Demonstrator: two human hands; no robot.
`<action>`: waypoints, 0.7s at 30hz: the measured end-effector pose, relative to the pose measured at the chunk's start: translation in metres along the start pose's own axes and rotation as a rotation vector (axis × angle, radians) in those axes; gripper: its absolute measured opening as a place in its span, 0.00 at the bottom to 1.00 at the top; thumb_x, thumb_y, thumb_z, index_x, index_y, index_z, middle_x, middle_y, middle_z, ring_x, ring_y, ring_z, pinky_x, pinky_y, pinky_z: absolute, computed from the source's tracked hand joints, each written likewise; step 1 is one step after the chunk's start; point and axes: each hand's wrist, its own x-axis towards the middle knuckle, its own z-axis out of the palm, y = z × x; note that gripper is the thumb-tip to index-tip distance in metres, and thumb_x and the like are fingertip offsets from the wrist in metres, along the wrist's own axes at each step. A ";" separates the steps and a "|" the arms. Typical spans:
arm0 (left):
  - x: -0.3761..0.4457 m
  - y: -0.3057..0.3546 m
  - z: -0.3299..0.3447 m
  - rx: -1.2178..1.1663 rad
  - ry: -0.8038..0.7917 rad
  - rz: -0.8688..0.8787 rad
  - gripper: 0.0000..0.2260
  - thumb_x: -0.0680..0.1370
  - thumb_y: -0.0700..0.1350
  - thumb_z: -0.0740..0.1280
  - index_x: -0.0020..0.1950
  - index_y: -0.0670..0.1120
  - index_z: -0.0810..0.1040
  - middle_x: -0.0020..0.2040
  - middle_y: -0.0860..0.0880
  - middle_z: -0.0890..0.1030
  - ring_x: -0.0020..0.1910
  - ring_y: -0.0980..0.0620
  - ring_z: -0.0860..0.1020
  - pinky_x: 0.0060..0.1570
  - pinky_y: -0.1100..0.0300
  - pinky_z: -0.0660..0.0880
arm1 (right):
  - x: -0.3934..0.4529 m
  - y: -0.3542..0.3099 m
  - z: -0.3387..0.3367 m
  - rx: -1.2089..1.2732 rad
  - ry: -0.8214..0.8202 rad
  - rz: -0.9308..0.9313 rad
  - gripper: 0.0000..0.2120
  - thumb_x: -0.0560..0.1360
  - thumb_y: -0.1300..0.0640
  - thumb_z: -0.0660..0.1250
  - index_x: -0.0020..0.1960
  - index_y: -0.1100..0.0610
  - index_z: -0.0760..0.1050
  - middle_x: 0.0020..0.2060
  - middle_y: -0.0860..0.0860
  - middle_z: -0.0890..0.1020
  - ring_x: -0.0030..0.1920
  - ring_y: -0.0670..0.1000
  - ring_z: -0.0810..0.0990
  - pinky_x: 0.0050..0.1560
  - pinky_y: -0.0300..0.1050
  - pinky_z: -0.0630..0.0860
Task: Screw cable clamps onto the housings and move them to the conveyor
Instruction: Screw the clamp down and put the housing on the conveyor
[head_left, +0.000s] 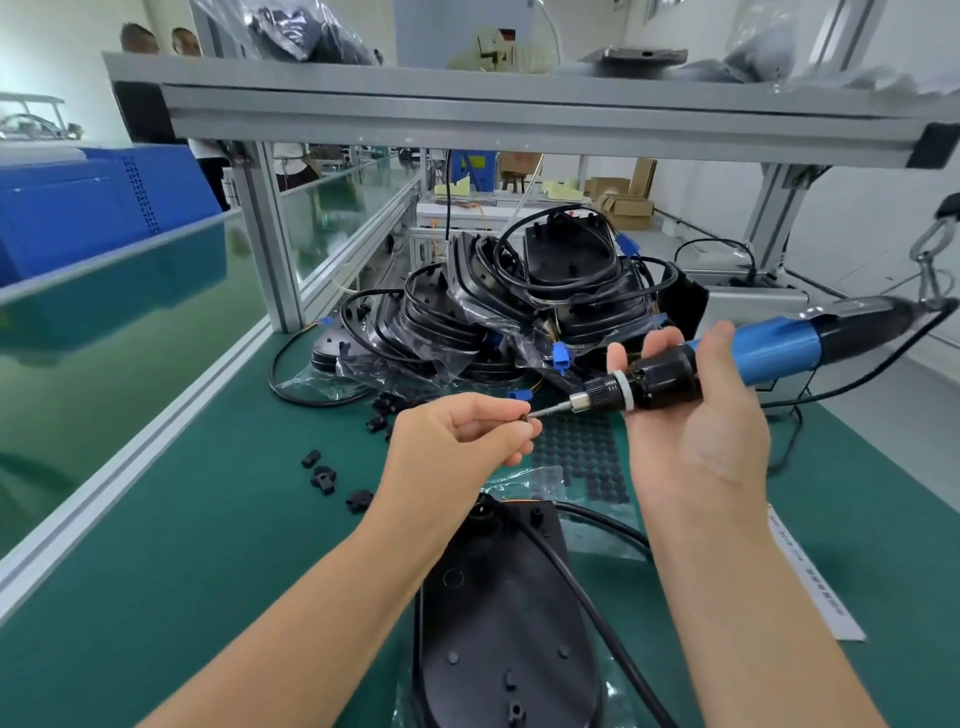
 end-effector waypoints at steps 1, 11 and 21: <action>-0.001 0.000 -0.001 0.054 0.015 0.050 0.10 0.72 0.35 0.73 0.42 0.52 0.86 0.39 0.49 0.86 0.38 0.53 0.84 0.39 0.69 0.76 | 0.000 0.000 0.000 -0.039 0.002 0.001 0.08 0.77 0.56 0.67 0.54 0.58 0.73 0.42 0.54 0.80 0.41 0.50 0.83 0.48 0.56 0.81; -0.006 -0.005 -0.006 0.145 -0.032 0.152 0.16 0.74 0.35 0.72 0.49 0.57 0.84 0.42 0.54 0.86 0.41 0.55 0.84 0.42 0.68 0.78 | -0.004 0.003 0.001 -0.079 -0.024 -0.007 0.10 0.77 0.56 0.68 0.55 0.60 0.72 0.39 0.53 0.80 0.41 0.52 0.83 0.47 0.54 0.81; 0.013 0.012 -0.056 0.649 -0.717 -0.025 0.08 0.75 0.46 0.70 0.52 0.57 0.83 0.55 0.58 0.83 0.54 0.53 0.81 0.58 0.55 0.76 | 0.011 -0.011 0.001 -0.012 0.003 0.059 0.09 0.77 0.56 0.68 0.50 0.60 0.71 0.36 0.53 0.77 0.32 0.49 0.78 0.41 0.48 0.79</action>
